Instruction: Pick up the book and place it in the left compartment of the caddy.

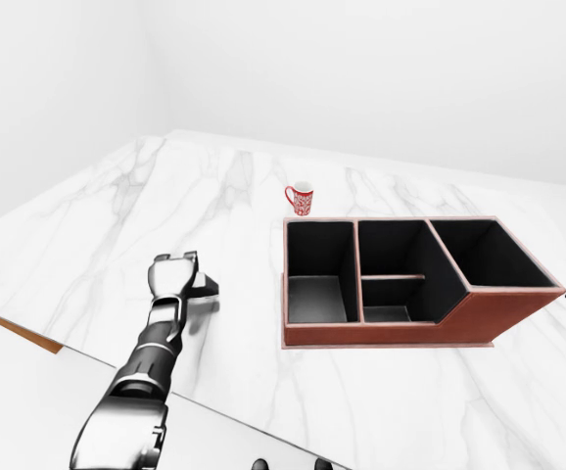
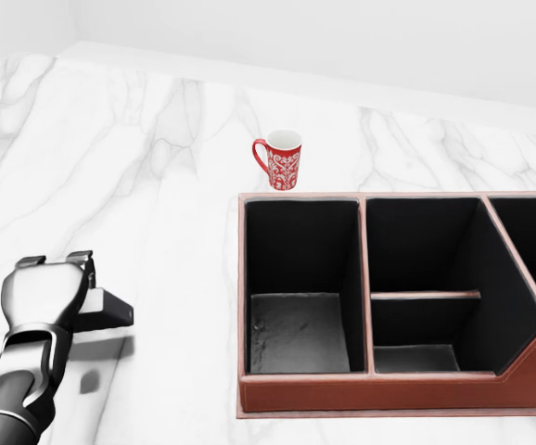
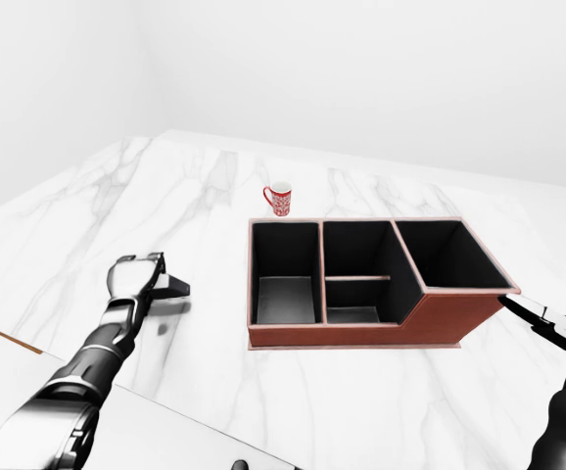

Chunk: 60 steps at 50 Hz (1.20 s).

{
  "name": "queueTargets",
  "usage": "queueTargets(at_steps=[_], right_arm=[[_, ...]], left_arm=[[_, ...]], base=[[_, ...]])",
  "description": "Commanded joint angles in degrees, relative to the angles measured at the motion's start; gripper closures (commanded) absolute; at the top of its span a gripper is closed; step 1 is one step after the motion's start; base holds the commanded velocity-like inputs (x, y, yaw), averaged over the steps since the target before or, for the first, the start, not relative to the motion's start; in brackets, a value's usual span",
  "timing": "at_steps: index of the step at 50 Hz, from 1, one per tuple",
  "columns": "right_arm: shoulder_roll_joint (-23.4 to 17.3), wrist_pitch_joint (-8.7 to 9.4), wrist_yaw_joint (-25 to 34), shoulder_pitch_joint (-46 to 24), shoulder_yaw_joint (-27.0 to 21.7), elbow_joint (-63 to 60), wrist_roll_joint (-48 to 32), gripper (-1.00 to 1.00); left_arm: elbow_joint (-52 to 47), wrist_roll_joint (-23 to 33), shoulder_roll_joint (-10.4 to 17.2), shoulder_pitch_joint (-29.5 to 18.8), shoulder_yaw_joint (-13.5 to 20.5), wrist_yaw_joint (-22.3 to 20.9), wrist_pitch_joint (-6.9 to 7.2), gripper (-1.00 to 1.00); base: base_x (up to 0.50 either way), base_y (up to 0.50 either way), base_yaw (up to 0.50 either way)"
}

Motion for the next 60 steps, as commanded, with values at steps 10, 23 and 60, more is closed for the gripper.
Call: queueTargets(at_steps=[10, 23, 60], right_arm=[[0.06, 0.0, -0.11, 0.08, -0.25, -0.85, -0.01, -1.0], [0.04, 0.0, 0.06, -0.18, 0.16, 0.31, -0.39, -1.0], [0.3, 0.0, 0.42, 0.01, 0.55, 0.21, -1.27, -1.0]], left_arm=[[-35.86, 9.55, -2.22, 14.4, 3.47, -0.88, 0.0, 1.0], [-54.41, 15.97, -5.74, 20.46, 5.08, -8.53, 0.0, 1.0], [-92.82, 28.06, -16.54, 27.25, -0.12, -29.47, 0.0, 1.0]], base=[[0.0, 0.0, 0.0], [0.0, 0.0, 0.0], [0.0, 0.0, 0.0]])
